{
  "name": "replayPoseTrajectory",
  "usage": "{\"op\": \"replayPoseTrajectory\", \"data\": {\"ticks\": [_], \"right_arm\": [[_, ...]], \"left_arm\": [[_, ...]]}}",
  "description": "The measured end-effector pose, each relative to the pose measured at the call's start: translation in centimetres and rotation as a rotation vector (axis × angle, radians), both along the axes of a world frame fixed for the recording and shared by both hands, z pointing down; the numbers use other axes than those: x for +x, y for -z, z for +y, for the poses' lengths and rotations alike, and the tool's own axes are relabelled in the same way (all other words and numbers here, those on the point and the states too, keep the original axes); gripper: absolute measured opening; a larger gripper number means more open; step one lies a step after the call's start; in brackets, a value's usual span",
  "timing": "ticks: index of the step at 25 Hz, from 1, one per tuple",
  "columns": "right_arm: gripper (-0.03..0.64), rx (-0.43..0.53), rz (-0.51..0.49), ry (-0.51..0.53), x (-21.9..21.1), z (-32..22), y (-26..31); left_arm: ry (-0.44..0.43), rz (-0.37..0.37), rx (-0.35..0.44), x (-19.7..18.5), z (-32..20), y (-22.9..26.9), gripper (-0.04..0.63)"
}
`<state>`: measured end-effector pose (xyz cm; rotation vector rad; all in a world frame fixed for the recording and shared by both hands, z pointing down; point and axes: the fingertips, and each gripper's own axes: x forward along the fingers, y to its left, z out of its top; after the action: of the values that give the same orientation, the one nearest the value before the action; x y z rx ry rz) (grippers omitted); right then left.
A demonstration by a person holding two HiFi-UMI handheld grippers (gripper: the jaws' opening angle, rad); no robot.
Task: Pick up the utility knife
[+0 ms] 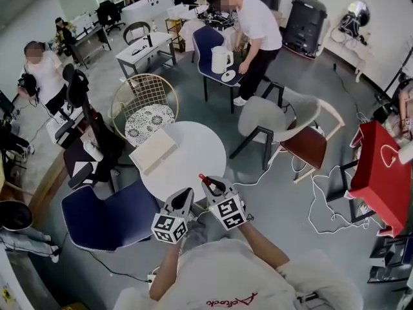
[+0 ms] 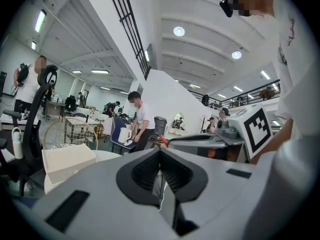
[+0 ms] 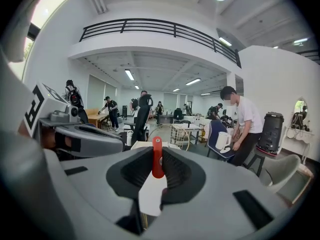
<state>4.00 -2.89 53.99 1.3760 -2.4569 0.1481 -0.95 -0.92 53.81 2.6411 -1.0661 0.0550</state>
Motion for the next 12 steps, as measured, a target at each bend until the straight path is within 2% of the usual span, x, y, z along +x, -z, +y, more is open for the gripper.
{"op": "replayPoseTrajectory", "data": {"ticks": [12], "right_arm": [[0.064, 0.002, -0.03, -0.005, 1.0, 5.4, -0.3]], "left_arm": [[-0.008, -0.001, 0.008, 1.6, 4.6, -0.5, 0.012]]}}
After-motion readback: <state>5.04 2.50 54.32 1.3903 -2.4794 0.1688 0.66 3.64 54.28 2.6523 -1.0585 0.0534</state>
